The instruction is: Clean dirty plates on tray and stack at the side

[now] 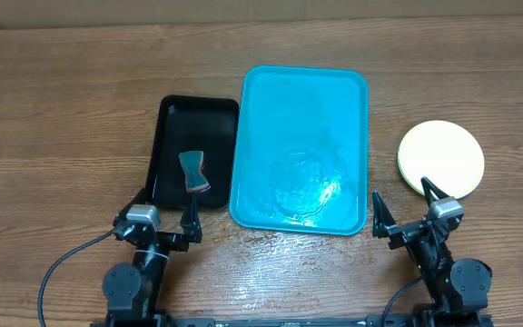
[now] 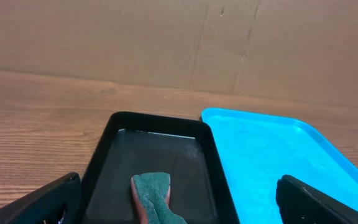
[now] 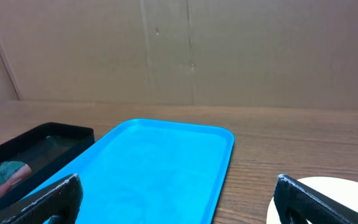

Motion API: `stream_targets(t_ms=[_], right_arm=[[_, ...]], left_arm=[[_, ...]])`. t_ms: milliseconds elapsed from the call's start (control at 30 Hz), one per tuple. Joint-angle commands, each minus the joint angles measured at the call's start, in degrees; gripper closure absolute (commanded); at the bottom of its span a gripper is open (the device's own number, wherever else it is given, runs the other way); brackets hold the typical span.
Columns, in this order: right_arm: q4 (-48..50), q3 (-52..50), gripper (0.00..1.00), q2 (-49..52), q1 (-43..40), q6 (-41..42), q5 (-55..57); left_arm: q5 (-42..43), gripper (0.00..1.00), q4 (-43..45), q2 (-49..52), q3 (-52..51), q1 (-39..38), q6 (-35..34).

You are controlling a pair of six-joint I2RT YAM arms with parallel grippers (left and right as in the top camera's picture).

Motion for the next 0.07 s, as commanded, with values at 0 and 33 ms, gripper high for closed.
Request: stream_targets(t_ms=[0, 33], right_arm=[[0.37, -0.57, 0.0, -0.33, 0.37, -0.02, 0.59], [0.37, -0.57, 0.0, -0.33, 0.37, -0.02, 0.59]], left_arm=[[0.07, 0.0, -0.11, -0.31, -0.2, 0.22, -0.35], [0.07, 0.0, -0.11, -0.31, -0.2, 0.22, -0.35]])
